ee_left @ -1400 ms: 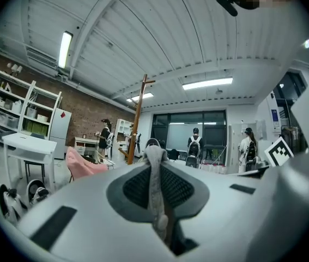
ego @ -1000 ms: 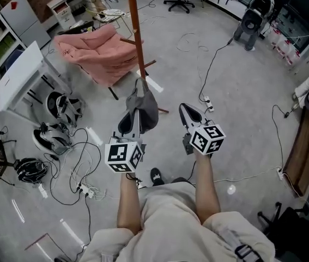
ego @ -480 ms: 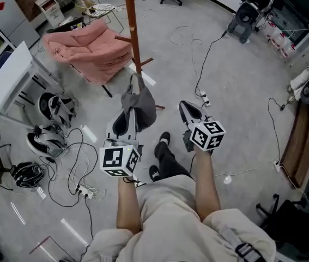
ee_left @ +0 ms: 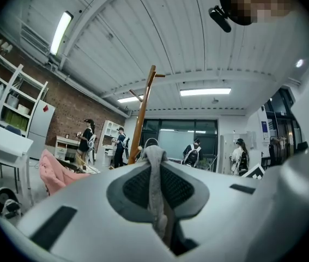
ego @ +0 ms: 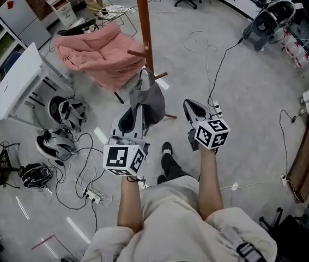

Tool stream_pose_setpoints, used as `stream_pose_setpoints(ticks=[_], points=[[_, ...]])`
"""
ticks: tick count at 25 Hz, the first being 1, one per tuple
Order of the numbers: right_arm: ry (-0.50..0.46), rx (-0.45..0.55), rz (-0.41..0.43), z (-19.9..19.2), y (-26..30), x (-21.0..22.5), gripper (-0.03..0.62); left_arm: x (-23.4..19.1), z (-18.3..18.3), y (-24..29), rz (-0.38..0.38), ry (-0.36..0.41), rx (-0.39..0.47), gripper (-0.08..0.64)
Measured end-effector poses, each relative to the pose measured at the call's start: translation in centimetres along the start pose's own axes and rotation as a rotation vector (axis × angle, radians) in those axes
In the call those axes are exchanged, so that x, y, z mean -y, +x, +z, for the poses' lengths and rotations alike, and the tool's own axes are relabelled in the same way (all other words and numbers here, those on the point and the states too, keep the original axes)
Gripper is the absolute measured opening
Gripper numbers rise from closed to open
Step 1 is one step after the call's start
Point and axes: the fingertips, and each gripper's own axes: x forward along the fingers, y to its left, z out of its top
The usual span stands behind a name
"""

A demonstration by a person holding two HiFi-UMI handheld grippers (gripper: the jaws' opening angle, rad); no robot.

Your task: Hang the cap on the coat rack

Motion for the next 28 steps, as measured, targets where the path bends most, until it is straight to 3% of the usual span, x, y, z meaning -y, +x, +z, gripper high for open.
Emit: stream_pose_setpoints(ticks=[15, 28], points=[[-0.002, 0.017, 0.045, 4.9, 8.4, 3.0, 0.004, -2.3, 1.6, 8.1, -0.008, 0.056, 0.007, 0.029], [0.002, 0.001, 0.063, 5.0, 10.5, 3.6, 0.003, -3.7, -0.1, 10.1, 0.022, 0.058, -0.026, 0.029]])
